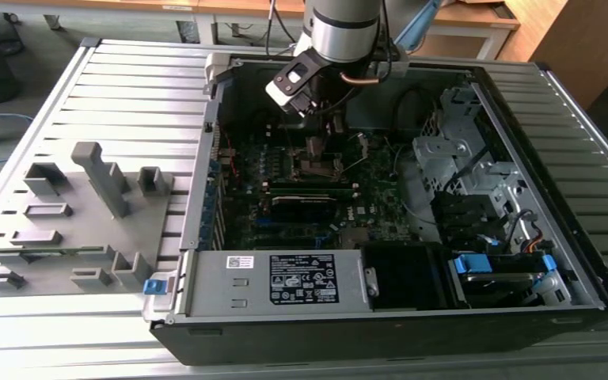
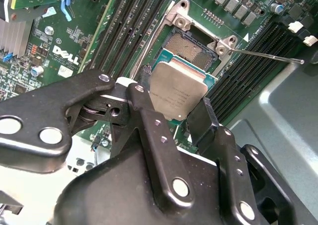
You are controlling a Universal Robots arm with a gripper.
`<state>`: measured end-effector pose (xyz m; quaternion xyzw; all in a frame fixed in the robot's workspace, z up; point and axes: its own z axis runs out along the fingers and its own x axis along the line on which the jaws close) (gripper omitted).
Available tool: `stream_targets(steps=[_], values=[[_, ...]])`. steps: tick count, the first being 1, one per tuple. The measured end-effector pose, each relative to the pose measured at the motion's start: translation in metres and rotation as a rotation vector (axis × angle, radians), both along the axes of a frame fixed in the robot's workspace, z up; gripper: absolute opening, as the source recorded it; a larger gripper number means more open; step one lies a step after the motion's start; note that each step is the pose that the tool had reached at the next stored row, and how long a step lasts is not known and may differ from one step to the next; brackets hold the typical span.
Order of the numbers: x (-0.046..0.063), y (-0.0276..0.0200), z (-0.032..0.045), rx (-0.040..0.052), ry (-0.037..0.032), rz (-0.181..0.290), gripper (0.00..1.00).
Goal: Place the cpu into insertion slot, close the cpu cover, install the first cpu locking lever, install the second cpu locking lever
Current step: 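Place the cpu into insertion slot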
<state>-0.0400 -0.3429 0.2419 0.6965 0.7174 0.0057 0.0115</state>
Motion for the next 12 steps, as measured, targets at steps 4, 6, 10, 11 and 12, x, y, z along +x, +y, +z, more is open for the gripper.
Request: stream_targets(steps=[4, 6, 10, 11, 12], values=[[0.0, 0.0, -0.0003, -0.0002, 0.0002, 0.0, 0.54], [0.0, 0.0, -0.0003, -0.0002, 0.0002, 0.0, 0.54], [0.0, 0.0, -0.001, 0.0, 0.0001, 0.0, 0.54], [0.0, 0.0, -0.001, -0.0001, 0.0002, 0.0, 0.54], [0.0, 0.0, -0.0011, -0.0002, 0.0003, 0.0, 0.54]])
